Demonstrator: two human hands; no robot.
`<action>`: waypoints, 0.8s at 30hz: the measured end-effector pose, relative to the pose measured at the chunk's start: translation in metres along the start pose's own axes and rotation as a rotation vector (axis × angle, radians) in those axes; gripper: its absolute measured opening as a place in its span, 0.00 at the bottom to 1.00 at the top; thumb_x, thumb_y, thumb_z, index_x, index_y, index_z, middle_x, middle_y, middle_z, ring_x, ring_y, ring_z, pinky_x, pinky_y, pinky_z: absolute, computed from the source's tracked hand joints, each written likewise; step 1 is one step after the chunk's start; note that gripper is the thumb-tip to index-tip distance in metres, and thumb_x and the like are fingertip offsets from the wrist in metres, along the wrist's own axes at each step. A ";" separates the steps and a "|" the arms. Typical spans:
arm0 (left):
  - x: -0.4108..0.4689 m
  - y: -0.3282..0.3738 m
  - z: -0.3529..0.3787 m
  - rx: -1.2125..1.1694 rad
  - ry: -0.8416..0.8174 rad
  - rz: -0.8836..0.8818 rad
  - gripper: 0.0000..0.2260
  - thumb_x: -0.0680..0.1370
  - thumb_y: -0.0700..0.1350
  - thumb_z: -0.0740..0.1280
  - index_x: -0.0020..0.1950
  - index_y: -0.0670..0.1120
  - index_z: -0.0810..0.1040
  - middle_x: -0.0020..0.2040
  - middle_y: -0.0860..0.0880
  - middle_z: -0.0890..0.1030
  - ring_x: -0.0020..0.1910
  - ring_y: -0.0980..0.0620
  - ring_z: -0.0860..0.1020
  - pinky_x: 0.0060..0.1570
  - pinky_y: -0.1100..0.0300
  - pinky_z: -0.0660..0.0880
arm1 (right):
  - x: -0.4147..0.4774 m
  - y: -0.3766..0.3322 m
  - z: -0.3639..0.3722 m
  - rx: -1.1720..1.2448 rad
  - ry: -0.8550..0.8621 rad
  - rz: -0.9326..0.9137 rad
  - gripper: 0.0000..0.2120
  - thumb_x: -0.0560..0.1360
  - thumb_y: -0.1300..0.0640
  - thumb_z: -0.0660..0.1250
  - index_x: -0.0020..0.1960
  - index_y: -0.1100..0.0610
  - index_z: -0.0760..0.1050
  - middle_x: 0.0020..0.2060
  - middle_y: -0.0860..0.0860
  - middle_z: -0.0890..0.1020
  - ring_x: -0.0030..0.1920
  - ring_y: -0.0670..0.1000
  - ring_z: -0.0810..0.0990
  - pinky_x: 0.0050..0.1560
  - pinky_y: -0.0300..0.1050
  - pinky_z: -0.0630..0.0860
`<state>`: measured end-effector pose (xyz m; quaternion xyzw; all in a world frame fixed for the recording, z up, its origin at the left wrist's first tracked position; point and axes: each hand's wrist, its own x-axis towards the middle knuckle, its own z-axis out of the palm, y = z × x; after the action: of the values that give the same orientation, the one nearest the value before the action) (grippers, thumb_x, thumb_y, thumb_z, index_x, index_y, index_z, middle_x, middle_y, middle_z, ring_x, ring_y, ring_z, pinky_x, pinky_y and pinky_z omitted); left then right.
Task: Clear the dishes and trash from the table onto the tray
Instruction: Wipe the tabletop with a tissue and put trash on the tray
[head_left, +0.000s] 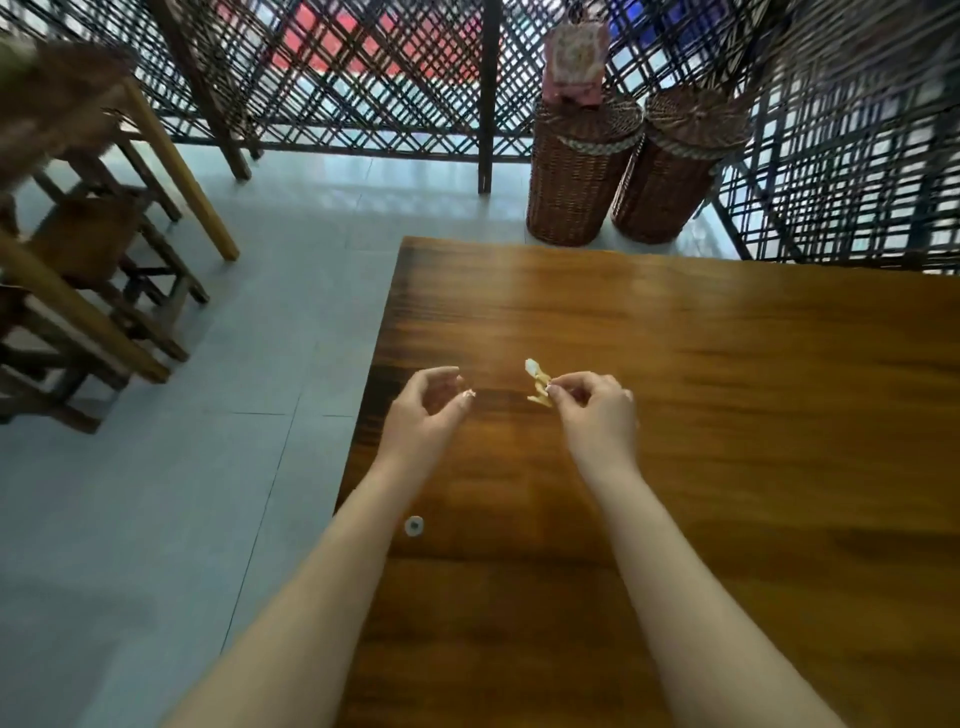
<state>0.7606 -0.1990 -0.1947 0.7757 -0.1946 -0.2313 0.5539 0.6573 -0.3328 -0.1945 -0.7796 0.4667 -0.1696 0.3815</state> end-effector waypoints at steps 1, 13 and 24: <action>-0.007 -0.002 -0.009 -0.024 0.018 -0.005 0.13 0.78 0.44 0.67 0.62 0.47 0.74 0.57 0.52 0.78 0.56 0.55 0.76 0.47 0.71 0.73 | -0.008 -0.002 0.000 0.004 0.005 0.000 0.05 0.77 0.53 0.66 0.49 0.50 0.81 0.48 0.48 0.78 0.57 0.52 0.71 0.59 0.54 0.68; -0.080 -0.014 -0.067 -0.073 0.057 -0.098 0.10 0.77 0.45 0.69 0.58 0.53 0.74 0.50 0.56 0.80 0.53 0.54 0.78 0.55 0.57 0.76 | -0.093 -0.022 -0.004 0.073 0.029 0.012 0.04 0.76 0.54 0.67 0.42 0.47 0.77 0.43 0.47 0.77 0.55 0.54 0.74 0.58 0.56 0.70; -0.094 -0.068 -0.055 0.292 0.001 -0.282 0.07 0.78 0.47 0.68 0.53 0.46 0.82 0.49 0.52 0.77 0.50 0.54 0.72 0.50 0.60 0.69 | -0.119 0.006 0.007 -0.055 -0.077 0.094 0.06 0.77 0.52 0.65 0.49 0.50 0.80 0.45 0.45 0.74 0.58 0.51 0.72 0.57 0.49 0.66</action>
<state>0.7183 -0.0828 -0.2307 0.8674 -0.1152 -0.2757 0.3979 0.5979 -0.2297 -0.1925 -0.7729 0.4923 -0.1083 0.3854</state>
